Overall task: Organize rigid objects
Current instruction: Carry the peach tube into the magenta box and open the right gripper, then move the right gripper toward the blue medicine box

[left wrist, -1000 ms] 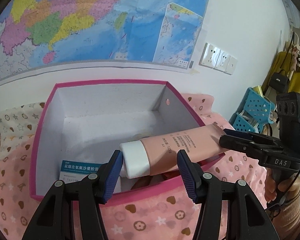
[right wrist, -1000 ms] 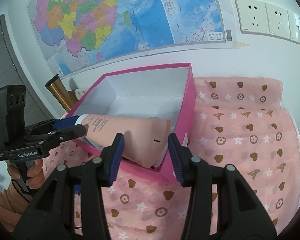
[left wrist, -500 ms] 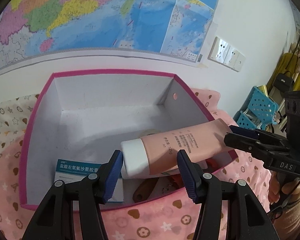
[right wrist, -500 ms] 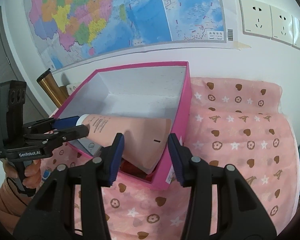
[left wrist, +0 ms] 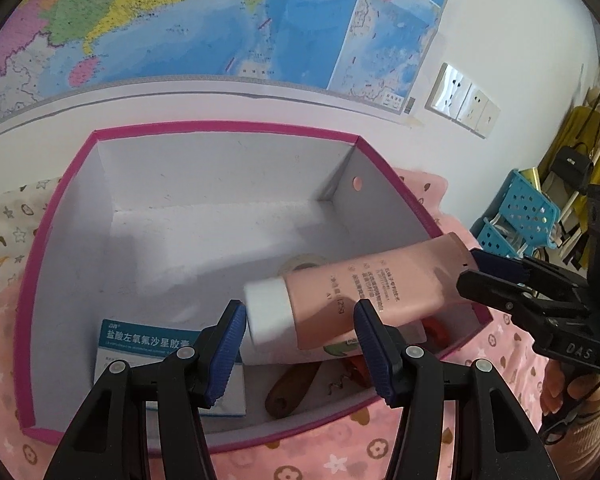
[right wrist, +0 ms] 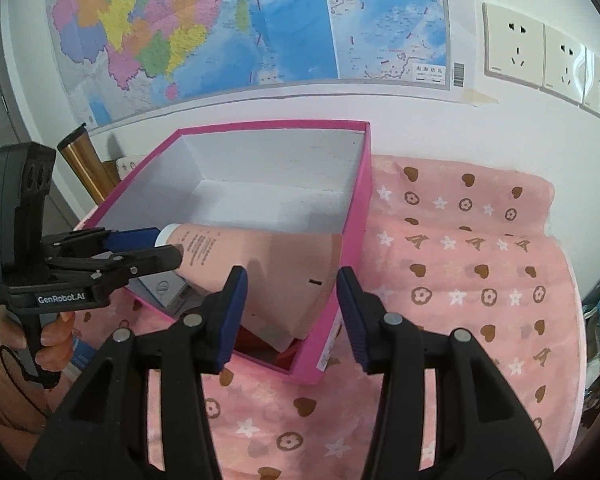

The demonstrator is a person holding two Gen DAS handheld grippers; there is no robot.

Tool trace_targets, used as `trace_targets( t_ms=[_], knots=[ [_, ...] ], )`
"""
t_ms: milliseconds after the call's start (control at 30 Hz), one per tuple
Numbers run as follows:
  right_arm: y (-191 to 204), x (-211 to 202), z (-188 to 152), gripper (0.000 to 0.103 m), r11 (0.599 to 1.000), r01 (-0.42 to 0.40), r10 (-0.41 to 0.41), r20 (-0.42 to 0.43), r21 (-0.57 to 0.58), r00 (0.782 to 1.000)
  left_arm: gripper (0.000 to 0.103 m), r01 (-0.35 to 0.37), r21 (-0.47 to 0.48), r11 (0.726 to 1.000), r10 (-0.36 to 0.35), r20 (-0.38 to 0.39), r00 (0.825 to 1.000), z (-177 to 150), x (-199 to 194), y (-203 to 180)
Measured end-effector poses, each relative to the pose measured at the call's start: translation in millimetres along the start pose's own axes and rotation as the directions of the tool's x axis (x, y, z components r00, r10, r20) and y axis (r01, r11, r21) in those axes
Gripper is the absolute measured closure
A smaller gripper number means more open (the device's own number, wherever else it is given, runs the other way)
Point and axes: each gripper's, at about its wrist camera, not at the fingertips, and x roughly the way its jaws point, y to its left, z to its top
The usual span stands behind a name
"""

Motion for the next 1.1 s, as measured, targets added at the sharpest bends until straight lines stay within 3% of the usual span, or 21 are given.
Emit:
trace_targets(
  t_ms=[467, 767, 1100],
  knots=[
    [9, 0, -5, 0.052, 0.999, 0.03, -0.03, 0.01, -0.025, 1.0, 0.047, 0.02, 0.029, 0.999, -0.02, -0.006, 1.0, -3, 5, -1],
    [16, -17, -17, 0.052, 1.0, -0.026, 0.027, 0.037, -0.012, 0.999, 0.038, 0.002, 0.013, 1.0, -0.003, 0.107, 0.994, -22, -50, 10],
    [55, -23, -41, 0.051, 0.987, -0.139, 0.14, 0.004, -0.079, 0.99, 0.033, -0.086, -0.023, 0.996, 0.089, 0.169, 0.982, -59, -95, 21]
  ],
)
